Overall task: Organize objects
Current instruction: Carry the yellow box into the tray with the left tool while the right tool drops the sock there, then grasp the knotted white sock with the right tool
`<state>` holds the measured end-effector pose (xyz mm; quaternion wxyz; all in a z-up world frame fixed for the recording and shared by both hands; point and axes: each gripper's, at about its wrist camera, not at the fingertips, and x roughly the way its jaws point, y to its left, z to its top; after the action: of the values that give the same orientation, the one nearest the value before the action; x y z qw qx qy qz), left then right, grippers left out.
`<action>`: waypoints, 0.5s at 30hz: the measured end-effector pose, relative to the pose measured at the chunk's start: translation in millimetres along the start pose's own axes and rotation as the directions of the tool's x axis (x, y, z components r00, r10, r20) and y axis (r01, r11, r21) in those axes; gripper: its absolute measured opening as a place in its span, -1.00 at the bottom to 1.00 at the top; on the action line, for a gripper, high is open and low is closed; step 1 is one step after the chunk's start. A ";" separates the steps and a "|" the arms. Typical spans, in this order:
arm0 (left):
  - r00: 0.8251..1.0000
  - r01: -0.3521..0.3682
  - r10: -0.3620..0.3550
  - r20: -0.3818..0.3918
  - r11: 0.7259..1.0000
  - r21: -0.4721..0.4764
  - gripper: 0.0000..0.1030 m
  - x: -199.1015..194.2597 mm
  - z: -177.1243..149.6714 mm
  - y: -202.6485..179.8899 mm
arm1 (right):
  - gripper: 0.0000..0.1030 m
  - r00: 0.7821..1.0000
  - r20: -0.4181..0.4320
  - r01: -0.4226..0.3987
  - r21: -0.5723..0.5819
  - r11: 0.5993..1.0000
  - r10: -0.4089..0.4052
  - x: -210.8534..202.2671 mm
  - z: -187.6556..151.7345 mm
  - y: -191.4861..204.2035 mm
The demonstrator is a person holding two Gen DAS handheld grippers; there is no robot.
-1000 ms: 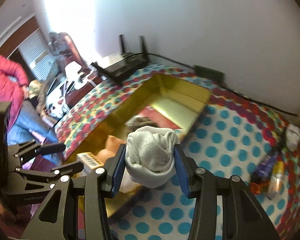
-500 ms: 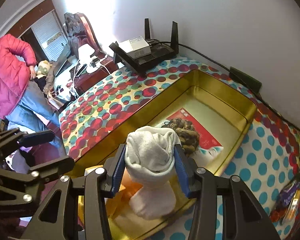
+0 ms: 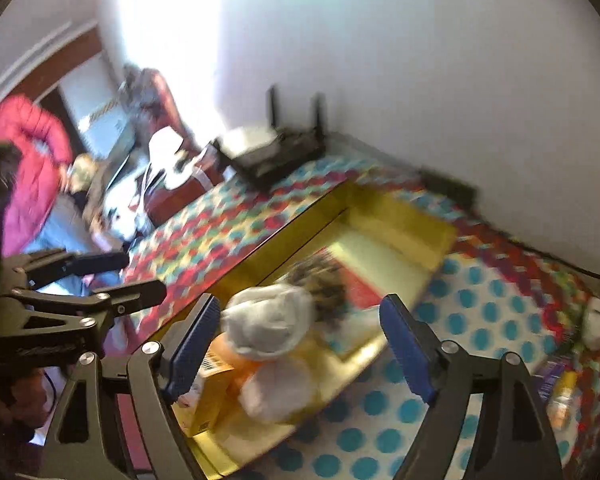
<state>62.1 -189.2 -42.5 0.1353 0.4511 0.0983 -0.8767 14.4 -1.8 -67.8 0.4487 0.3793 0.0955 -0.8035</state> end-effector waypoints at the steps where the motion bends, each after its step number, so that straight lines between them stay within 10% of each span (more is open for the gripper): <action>1: 1.000 0.006 -0.006 0.006 1.000 0.009 0.30 -0.2 2.6 -5.1 | 0.58 1.000 0.019 0.018 0.018 1.000 -0.019 -8.2 0.8 -9.4; 15: 0.997 0.062 -0.067 0.028 0.988 0.141 0.30 -3.2 18.8 -101.9 | 0.56 0.873 -0.062 0.466 0.401 0.788 -0.485 -54.6 -21.7 -253.0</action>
<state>16.3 -98.1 -23.9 0.0765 0.4416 0.0488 -0.8926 -158.1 190.8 -92.2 0.1460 0.4095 0.0100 -0.9005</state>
